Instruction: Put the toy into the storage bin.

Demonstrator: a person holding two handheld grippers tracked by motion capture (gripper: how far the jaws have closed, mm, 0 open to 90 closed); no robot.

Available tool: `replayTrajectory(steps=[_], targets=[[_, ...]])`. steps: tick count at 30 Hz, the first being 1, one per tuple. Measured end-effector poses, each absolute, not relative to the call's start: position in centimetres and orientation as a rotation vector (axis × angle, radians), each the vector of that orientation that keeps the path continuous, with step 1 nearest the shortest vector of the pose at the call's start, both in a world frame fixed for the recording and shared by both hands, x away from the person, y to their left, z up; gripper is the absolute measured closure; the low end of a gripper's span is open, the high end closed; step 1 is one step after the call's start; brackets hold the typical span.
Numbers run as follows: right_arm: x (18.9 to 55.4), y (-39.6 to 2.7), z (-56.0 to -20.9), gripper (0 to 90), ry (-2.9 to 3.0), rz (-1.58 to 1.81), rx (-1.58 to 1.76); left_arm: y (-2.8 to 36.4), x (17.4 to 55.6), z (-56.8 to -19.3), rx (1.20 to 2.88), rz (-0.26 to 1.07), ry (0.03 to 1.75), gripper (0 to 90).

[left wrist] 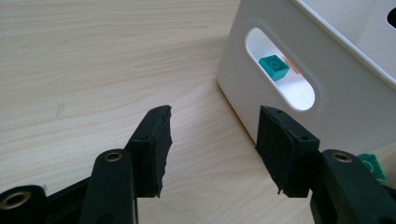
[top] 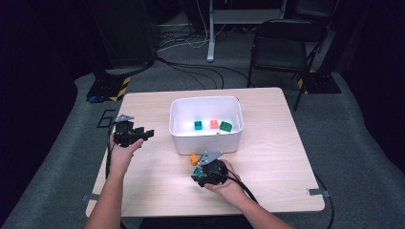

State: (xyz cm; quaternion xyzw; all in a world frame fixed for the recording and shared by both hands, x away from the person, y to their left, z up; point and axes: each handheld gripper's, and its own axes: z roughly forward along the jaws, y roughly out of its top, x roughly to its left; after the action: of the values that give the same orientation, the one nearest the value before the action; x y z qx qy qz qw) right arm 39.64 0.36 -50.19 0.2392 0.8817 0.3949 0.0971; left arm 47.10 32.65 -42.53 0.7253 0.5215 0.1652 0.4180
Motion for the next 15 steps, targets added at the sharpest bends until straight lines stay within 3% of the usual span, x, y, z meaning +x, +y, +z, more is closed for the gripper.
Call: replayTrajectory(steps=[8,15], targets=[[40.0,1.1,-51.1,45.2,2.634,1.102,0.660,32.8,47.1,-42.4,1.823,0.411,1.308,44.6],[39.9,1.3,-51.5,57.5,2.636,1.073,0.665,32.9,47.1,-42.4,1.823,0.409,1.309,44.6]])
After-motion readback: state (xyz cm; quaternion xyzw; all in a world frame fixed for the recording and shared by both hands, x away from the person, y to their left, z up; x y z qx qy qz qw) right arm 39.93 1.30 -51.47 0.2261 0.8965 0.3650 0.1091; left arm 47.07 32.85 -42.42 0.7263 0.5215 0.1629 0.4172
